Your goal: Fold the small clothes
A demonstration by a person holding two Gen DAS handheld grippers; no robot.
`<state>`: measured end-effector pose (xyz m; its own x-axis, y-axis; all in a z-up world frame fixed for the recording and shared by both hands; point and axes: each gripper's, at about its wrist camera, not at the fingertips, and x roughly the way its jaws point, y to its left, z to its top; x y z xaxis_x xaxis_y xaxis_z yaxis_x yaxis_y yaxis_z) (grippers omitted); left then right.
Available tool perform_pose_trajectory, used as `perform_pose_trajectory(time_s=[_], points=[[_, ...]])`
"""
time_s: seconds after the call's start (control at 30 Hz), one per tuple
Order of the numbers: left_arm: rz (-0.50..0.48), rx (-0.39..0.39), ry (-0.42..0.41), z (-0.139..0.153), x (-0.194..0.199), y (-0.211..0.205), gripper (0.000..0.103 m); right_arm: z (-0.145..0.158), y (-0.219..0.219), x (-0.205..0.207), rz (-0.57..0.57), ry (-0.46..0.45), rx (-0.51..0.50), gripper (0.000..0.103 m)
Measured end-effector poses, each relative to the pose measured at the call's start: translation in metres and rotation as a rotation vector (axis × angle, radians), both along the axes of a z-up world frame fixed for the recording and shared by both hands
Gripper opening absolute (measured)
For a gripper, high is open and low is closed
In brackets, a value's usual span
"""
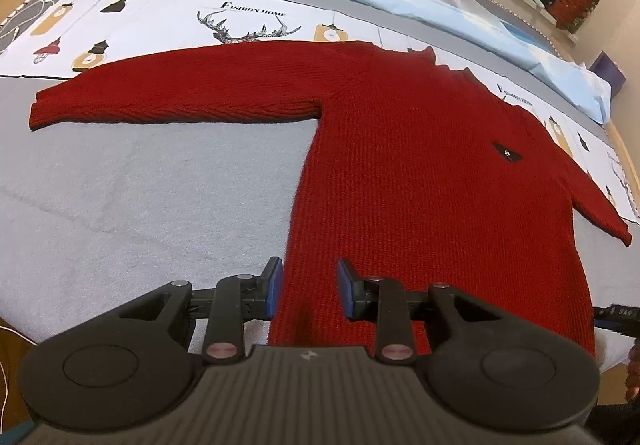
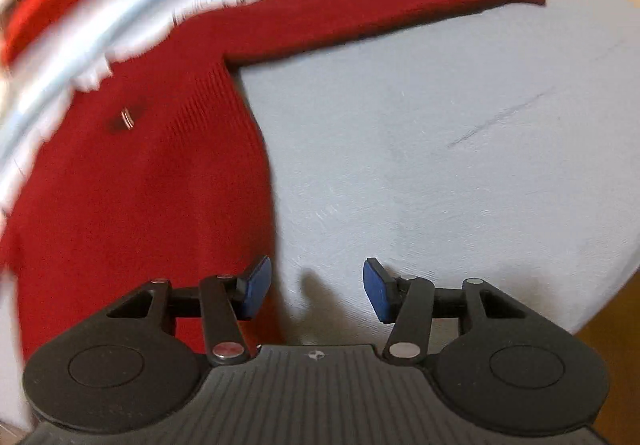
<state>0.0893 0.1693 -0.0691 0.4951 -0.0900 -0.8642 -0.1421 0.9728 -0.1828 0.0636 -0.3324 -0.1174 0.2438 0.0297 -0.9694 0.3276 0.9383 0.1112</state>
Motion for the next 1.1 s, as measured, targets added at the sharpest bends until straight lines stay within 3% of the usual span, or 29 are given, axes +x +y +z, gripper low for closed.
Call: perform_pose_trajectory(time_s=[0.1, 0.17, 0.23, 0.3, 0.43, 0.53, 0.57, 0.6, 0.73, 0.8, 0.83, 0.87, 0.93, 1.03, 1.1], points=[[-0.004, -0.004, 0.001, 0.0, 0.0, 0.002, 0.033, 0.003, 0.032, 0.002, 0.163, -0.084, 0.181, 0.044], [-0.007, -0.003, 0.0, 0.0, 0.0, 0.003, 0.033, 0.005, 0.045, 0.005, 0.224, -0.124, 0.196, 0.047], [-0.007, -0.004, 0.001, 0.0, 0.0, 0.004, 0.033, -0.005, 0.042, 0.006, 0.177, -0.071, 0.165, 0.051], [-0.006, -0.005, -0.002, 0.001, 0.0, 0.005, 0.033, -0.016, 0.039, 0.01, 0.114, -0.03, 0.209, 0.051], [-0.003, -0.005, 0.001, 0.0, 0.0, 0.005, 0.033, -0.017, 0.043, 0.015, 0.116, -0.059, 0.278, 0.051], [-0.007, -0.001, 0.0, 0.001, 0.001, 0.005, 0.033, -0.013, 0.054, 0.017, 0.163, -0.063, 0.247, 0.047], [-0.006, -0.001, 0.0, 0.001, 0.001, 0.004, 0.033, -0.011, 0.054, 0.013, 0.181, -0.072, 0.239, 0.032], [-0.005, -0.002, 0.002, 0.001, 0.001, 0.004, 0.033, -0.005, 0.053, 0.01, 0.191, -0.086, 0.237, 0.026], [-0.021, 0.01, 0.013, -0.001, 0.002, 0.002, 0.033, 0.013, 0.028, 0.005, 0.129, -0.099, 0.186, 0.023], [-0.036, 0.028, 0.03, -0.005, 0.002, -0.001, 0.034, 0.017, 0.008, -0.004, 0.099, -0.055, 0.073, 0.021], [-0.042, 0.034, 0.04, -0.007, 0.002, -0.002, 0.035, 0.015, -0.001, -0.007, 0.09, -0.025, 0.008, 0.016], [-0.048, 0.04, 0.053, -0.011, 0.001, -0.002, 0.036, 0.012, -0.011, -0.011, 0.064, 0.015, -0.053, 0.004], [-0.057, 0.047, 0.077, -0.017, 0.001, -0.003, 0.039, 0.006, -0.03, -0.019, -0.015, 0.054, -0.091, 0.007], [-0.057, 0.035, 0.116, -0.028, 0.001, 0.0, 0.041, 0.007, -0.037, -0.022, -0.031, -0.009, 0.076, 0.011], [-0.05, 0.013, 0.145, -0.036, 0.001, 0.003, 0.044, 0.004, -0.03, -0.022, -0.005, -0.017, 0.107, 0.038]])
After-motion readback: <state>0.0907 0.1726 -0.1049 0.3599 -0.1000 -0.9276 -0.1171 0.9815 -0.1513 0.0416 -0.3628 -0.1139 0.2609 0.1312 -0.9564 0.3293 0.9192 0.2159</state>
